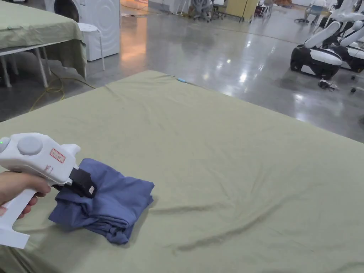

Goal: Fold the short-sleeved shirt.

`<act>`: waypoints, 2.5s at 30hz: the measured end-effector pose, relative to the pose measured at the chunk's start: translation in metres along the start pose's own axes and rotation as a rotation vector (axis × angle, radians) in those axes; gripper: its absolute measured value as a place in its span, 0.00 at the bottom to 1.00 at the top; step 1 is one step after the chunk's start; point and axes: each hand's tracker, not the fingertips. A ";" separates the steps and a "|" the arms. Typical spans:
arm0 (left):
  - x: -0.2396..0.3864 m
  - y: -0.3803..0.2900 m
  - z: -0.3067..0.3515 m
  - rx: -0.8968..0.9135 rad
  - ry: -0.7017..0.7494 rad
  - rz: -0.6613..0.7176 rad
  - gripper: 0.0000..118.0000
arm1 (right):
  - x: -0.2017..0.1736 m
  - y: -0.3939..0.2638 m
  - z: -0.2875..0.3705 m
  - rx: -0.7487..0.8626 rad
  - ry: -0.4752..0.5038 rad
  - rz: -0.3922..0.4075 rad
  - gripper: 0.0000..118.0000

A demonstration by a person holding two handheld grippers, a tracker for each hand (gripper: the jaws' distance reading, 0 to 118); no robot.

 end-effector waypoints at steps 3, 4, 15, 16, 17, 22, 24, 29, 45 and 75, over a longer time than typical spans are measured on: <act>0.015 -0.009 0.000 0.062 0.089 -0.076 0.53 | -0.001 0.003 0.000 0.004 0.006 0.000 0.05; 0.022 -0.013 0.004 0.112 0.124 -0.115 0.71 | -0.001 0.004 0.002 0.008 0.007 -0.001 0.05; 0.250 -0.072 0.093 0.540 0.114 -0.467 0.76 | 0.009 0.035 0.086 0.189 -0.030 0.094 0.05; 0.279 -0.079 0.092 0.596 0.083 -0.506 0.73 | 0.008 0.043 0.096 0.223 -0.042 0.109 0.05; 0.308 -0.086 0.089 0.636 0.072 -0.528 0.61 | 0.007 0.050 0.104 0.254 -0.061 0.123 0.05; 0.426 -0.112 0.070 0.813 -0.054 -0.515 0.08 | -0.009 0.091 0.153 0.457 -0.164 0.255 0.05; 0.463 -0.118 0.066 0.823 -0.051 -0.525 0.08 | -0.011 0.105 0.171 0.526 -0.192 0.290 0.05; 0.529 -0.143 0.078 0.968 -0.009 -0.607 0.08 | -0.014 0.131 0.211 0.673 -0.291 0.383 0.05; 0.546 -0.150 0.112 1.026 0.002 -0.647 0.08 | -0.007 0.130 0.212 0.700 -0.287 0.332 0.07; 0.521 -0.153 0.104 1.068 -0.004 -0.522 0.69 | -0.023 0.128 0.220 0.663 -0.150 0.231 1.00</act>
